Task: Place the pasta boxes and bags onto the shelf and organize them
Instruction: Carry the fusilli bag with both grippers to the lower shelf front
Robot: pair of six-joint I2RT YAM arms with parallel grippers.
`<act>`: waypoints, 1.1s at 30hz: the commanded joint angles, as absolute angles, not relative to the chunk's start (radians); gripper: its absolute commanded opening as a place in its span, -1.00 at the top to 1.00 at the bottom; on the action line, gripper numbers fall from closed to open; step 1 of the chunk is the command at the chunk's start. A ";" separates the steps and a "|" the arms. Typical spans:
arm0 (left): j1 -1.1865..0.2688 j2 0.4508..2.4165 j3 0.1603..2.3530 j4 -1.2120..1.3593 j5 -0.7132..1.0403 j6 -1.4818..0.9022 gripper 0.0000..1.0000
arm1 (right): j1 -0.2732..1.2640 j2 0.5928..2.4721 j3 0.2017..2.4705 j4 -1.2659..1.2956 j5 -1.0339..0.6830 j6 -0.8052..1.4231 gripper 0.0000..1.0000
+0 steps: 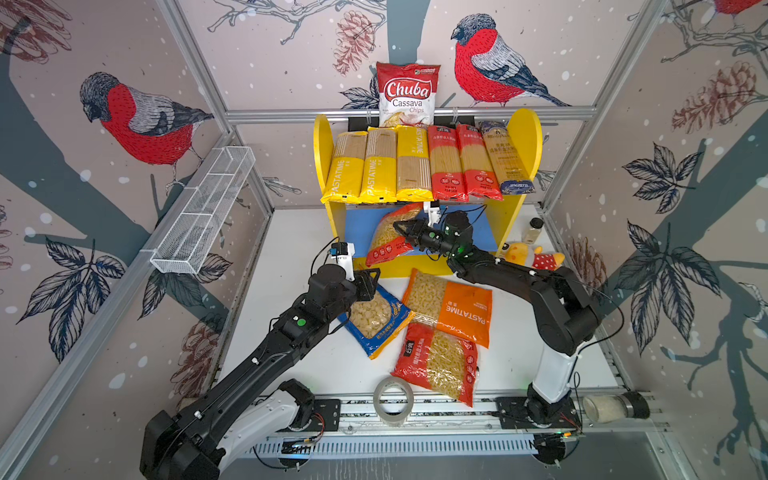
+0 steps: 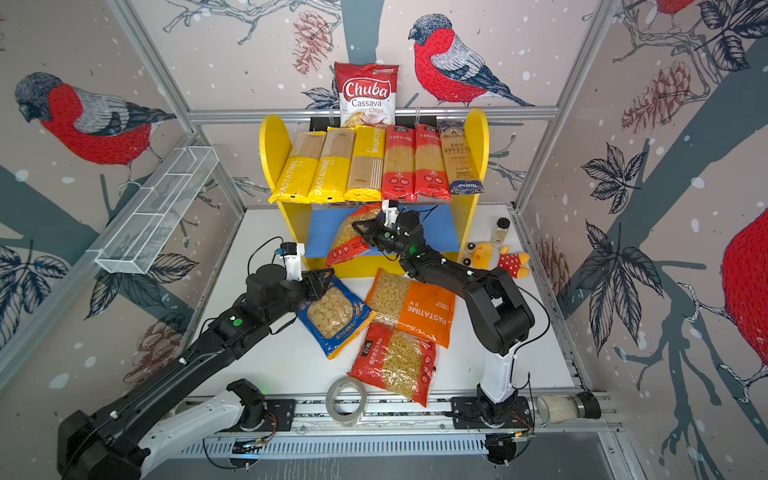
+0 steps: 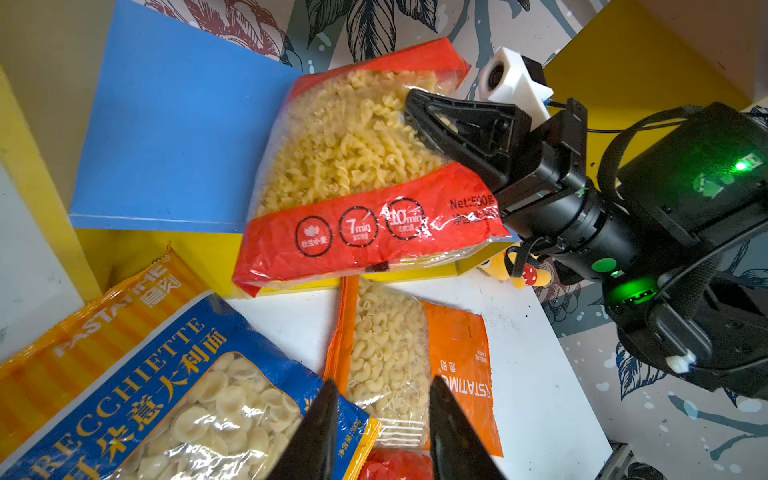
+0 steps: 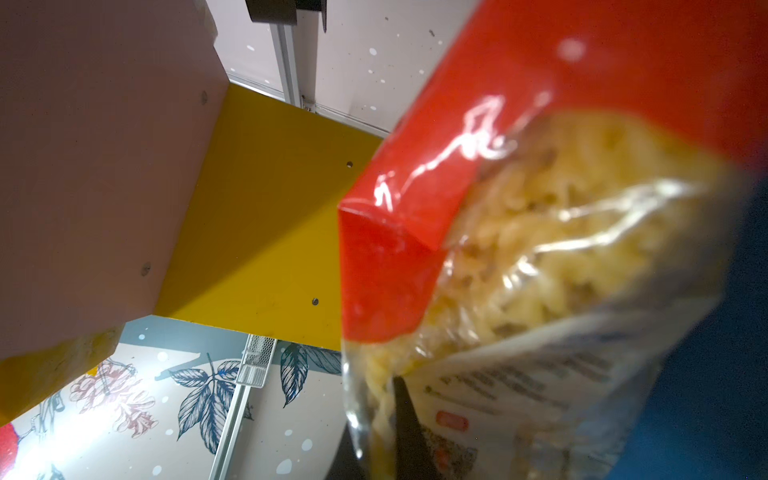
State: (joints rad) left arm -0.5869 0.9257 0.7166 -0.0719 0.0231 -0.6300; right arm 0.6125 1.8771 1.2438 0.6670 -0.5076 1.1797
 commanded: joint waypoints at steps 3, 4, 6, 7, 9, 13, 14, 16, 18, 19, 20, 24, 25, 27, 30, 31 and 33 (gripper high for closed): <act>-0.586 0.933 0.707 -0.025 0.037 -0.641 0.26 | 0.564 1.911 1.229 0.630 -0.515 1.216 0.70; -0.586 0.935 0.704 -0.024 0.037 -0.640 0.26 | 0.555 1.902 1.211 0.623 -0.512 1.212 0.53; -0.586 0.940 0.701 -0.019 0.037 -0.639 0.26 | 0.549 1.874 1.189 0.581 -0.494 1.178 0.30; -0.586 0.944 0.700 -0.016 0.038 -0.637 0.26 | 0.549 1.857 1.186 0.548 -0.484 1.149 0.22; -0.586 0.952 0.696 -0.009 0.041 -0.637 0.26 | 0.551 1.831 1.178 0.487 -0.462 1.108 0.10; -0.586 0.966 0.686 -0.001 0.030 -0.622 0.26 | 0.549 1.792 1.144 0.401 -0.452 1.060 -0.07; -0.587 0.967 0.676 0.008 0.024 -0.617 0.26 | 0.551 1.781 1.134 0.386 -0.453 1.051 -0.10; -0.584 0.975 0.648 0.051 0.022 -0.609 0.18 | 0.557 1.750 1.107 0.360 -0.444 1.030 -0.15; -0.573 0.990 0.620 0.121 0.070 -0.617 -0.06 | 0.570 1.718 1.090 0.326 -0.423 1.004 -0.20; -0.559 0.998 0.608 0.163 0.105 -0.635 -0.20 | 0.580 1.702 1.082 0.307 -0.410 0.993 -0.21; -0.543 1.002 0.595 0.206 0.136 -0.656 -0.28 | 0.589 1.689 1.073 0.293 -0.399 0.987 -0.22; -0.458 1.025 0.531 0.386 0.227 -0.733 -0.54 | 0.628 1.650 1.013 0.308 -0.382 1.005 -0.24; -0.428 1.036 0.516 0.427 0.250 -0.757 -0.56 | 0.635 1.646 1.002 0.316 -0.377 1.013 -0.24; -0.383 1.057 0.491 0.513 0.290 -0.803 -0.57 | 0.649 1.638 0.993 0.312 -0.357 1.013 -0.24; -0.364 1.106 0.500 0.559 0.302 -0.812 -0.58 | 0.662 1.632 0.990 0.309 -0.337 1.012 -0.24; -0.364 1.123 0.508 0.561 0.305 -0.811 -0.58 | 0.665 1.632 0.991 0.305 -0.333 1.012 -0.25; -0.364 1.147 0.512 0.578 0.303 -0.810 -0.58 | 0.670 1.631 0.986 0.302 -0.331 1.011 -0.27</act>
State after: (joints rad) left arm -0.3691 1.1263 0.5011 0.4622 0.2695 -0.7887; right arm 0.6632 1.6382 0.9905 0.2985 -0.3489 1.0203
